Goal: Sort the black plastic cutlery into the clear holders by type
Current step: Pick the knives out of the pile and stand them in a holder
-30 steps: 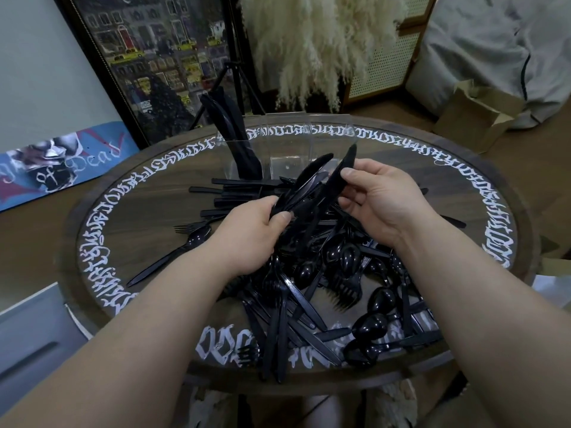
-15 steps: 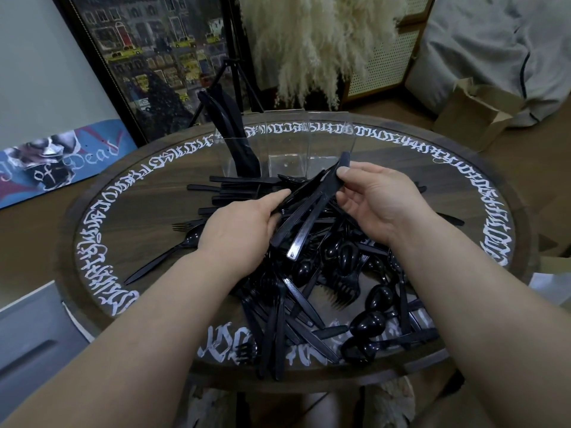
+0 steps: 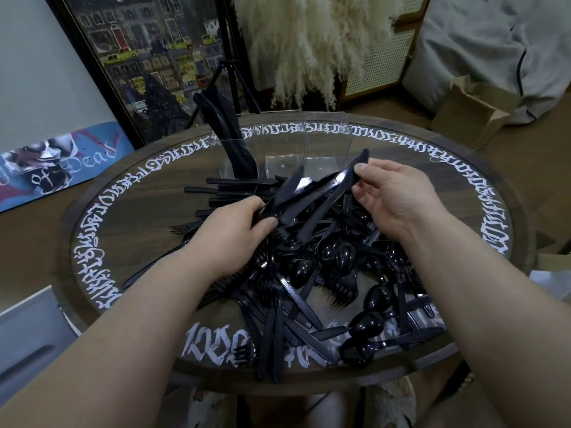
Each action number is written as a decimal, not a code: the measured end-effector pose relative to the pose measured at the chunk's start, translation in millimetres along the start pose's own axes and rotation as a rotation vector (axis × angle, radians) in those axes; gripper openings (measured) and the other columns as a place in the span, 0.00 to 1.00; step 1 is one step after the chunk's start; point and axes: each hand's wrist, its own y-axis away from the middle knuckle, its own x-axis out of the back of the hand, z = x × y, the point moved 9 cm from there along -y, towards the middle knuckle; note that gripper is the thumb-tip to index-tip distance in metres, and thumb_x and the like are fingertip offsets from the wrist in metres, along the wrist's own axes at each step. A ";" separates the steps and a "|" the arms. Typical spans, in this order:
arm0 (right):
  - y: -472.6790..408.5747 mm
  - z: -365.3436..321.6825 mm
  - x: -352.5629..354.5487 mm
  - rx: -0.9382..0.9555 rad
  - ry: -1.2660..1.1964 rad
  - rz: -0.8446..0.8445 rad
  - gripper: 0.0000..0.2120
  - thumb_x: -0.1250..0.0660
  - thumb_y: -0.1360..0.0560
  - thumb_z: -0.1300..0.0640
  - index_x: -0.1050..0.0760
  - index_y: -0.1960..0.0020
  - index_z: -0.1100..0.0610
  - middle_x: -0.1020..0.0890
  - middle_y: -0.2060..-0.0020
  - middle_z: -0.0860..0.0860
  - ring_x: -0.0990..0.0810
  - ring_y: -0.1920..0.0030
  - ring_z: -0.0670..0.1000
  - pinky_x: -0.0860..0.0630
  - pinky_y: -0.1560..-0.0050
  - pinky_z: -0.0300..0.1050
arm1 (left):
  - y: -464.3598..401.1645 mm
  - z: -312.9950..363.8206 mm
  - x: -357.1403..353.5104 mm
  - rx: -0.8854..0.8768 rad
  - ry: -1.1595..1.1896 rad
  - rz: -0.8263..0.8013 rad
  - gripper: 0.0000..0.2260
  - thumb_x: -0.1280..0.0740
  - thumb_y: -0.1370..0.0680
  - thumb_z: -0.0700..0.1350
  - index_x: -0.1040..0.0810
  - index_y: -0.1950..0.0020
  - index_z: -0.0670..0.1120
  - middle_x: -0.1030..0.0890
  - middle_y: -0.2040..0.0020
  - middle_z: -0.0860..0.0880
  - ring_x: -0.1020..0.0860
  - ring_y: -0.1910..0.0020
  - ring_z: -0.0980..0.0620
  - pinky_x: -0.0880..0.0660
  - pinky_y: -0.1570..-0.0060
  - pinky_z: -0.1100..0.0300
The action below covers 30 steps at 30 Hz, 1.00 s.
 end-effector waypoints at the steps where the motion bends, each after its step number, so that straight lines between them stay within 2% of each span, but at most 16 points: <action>1: -0.8 -0.6 5.2 -0.012 -0.018 0.027 0.04 0.33 0.26 0.69 0.25 0.55 0.61 0.18 0.61 0.57 0.19 0.63 0.50 0.23 0.63 0.37 | -0.4 -2.2 2.7 0.008 0.025 0.019 0.08 0.38 0.21 0.54 0.27 0.50 0.50 0.22 0.57 0.54 0.24 0.56 0.52 0.31 0.57 0.56; 3: -2.0 -0.3 13.8 -0.037 -0.063 0.076 0.05 0.33 0.26 0.69 0.25 0.54 0.62 0.18 0.62 0.56 0.19 0.64 0.50 0.23 0.63 0.37 | 0.0 -5.7 11.1 0.037 0.072 0.080 0.10 0.37 0.21 0.54 0.25 0.48 0.49 0.21 0.55 0.53 0.24 0.55 0.52 0.30 0.56 0.56; 6: -4.0 1.9 21.6 -0.057 -0.077 0.123 0.05 0.32 0.27 0.70 0.25 0.54 0.62 0.18 0.61 0.57 0.19 0.63 0.50 0.23 0.65 0.37 | 2.5 -8.6 31.1 0.081 0.103 0.251 0.09 0.34 0.23 0.54 0.27 0.57 0.50 0.23 0.62 0.54 0.26 0.61 0.55 0.34 0.63 0.58; 8: -3.7 4.8 18.9 -0.075 -0.056 0.105 0.05 0.33 0.26 0.70 0.25 0.56 0.62 0.18 0.63 0.56 0.19 0.64 0.49 0.24 0.67 0.37 | 3.9 -4.7 35.7 0.065 0.141 0.301 0.07 0.31 0.25 0.54 0.25 0.57 0.52 0.22 0.62 0.56 0.25 0.61 0.57 0.33 0.62 0.60; 10: -1.4 7.9 11.3 -0.089 -0.045 0.068 0.05 0.34 0.26 0.69 0.25 0.58 0.62 0.18 0.69 0.54 0.20 0.68 0.48 0.24 0.69 0.36 | 3.4 2.9 27.0 0.039 0.165 0.236 0.04 0.31 0.25 0.53 0.23 0.54 0.54 0.21 0.59 0.58 0.24 0.58 0.58 0.31 0.58 0.61; 14: 4.6 11.2 -2.3 -0.103 -0.026 0.013 0.05 0.34 0.26 0.70 0.25 0.57 0.62 0.19 0.65 0.56 0.21 0.66 0.48 0.24 0.68 0.35 | -0.1 11.7 10.1 0.017 0.137 0.129 0.04 0.35 0.22 0.51 0.22 0.49 0.55 0.19 0.53 0.55 0.22 0.53 0.55 0.27 0.51 0.58; 16: 6.1 10.3 -6.6 -0.090 -0.026 -0.016 0.05 0.34 0.26 0.70 0.25 0.56 0.61 0.18 0.65 0.55 0.21 0.66 0.49 0.23 0.67 0.37 | -2.3 12.2 8.7 0.027 0.122 0.124 0.03 0.36 0.21 0.49 0.23 0.52 0.54 0.20 0.57 0.55 0.24 0.56 0.55 0.29 0.56 0.59; 19: 7.5 4.9 -11.1 -0.040 -0.018 -0.062 0.05 0.34 0.25 0.69 0.24 0.55 0.60 0.17 0.67 0.53 0.19 0.68 0.47 0.23 0.64 0.37 | -4.1 9.6 10.9 0.065 0.121 0.140 0.10 0.38 0.20 0.46 0.27 0.61 0.53 0.22 0.63 0.54 0.25 0.62 0.55 0.32 0.61 0.59; 22: 8.6 2.2 -13.9 -0.009 0.023 -0.129 0.05 0.35 0.25 0.68 0.23 0.52 0.60 0.16 0.64 0.53 0.18 0.66 0.47 0.24 0.64 0.36 | -4.9 0.9 11.9 0.155 0.311 0.137 0.09 0.39 0.20 0.45 0.24 0.59 0.47 0.20 0.63 0.52 0.25 0.65 0.52 0.31 0.63 0.58; 24: 11.2 3.6 -20.0 -0.003 0.039 -0.190 0.06 0.35 0.24 0.68 0.23 0.52 0.59 0.16 0.62 0.53 0.18 0.65 0.47 0.24 0.65 0.37 | -3.8 -1.2 5.6 0.200 0.445 0.089 0.10 0.39 0.19 0.45 0.24 0.59 0.46 0.21 0.66 0.53 0.27 0.67 0.53 0.31 0.66 0.59; 25: 12.3 5.0 -23.6 -0.001 0.036 -0.213 0.06 0.35 0.25 0.68 0.23 0.52 0.59 0.16 0.62 0.54 0.18 0.64 0.47 0.25 0.65 0.37 | -3.1 0.5 1.3 0.205 0.488 0.054 0.10 0.39 0.20 0.45 0.24 0.59 0.46 0.21 0.66 0.52 0.27 0.67 0.52 0.29 0.64 0.59; 27: 14.3 7.1 -30.6 0.007 0.030 -0.246 0.07 0.36 0.24 0.69 0.24 0.53 0.59 0.16 0.62 0.54 0.18 0.65 0.47 0.25 0.65 0.37 | -2.3 4.4 -6.4 0.205 0.543 -0.002 0.09 0.38 0.20 0.44 0.24 0.59 0.45 0.22 0.66 0.50 0.26 0.65 0.50 0.27 0.60 0.55; 30: 15.6 10.1 -38.1 0.012 0.023 -0.281 0.07 0.36 0.24 0.69 0.24 0.53 0.58 0.16 0.63 0.53 0.19 0.67 0.46 0.25 0.65 0.37 | -2.6 6.2 -13.3 0.214 0.543 -0.057 0.09 0.37 0.20 0.45 0.24 0.56 0.42 0.24 0.64 0.46 0.28 0.64 0.50 0.29 0.61 0.55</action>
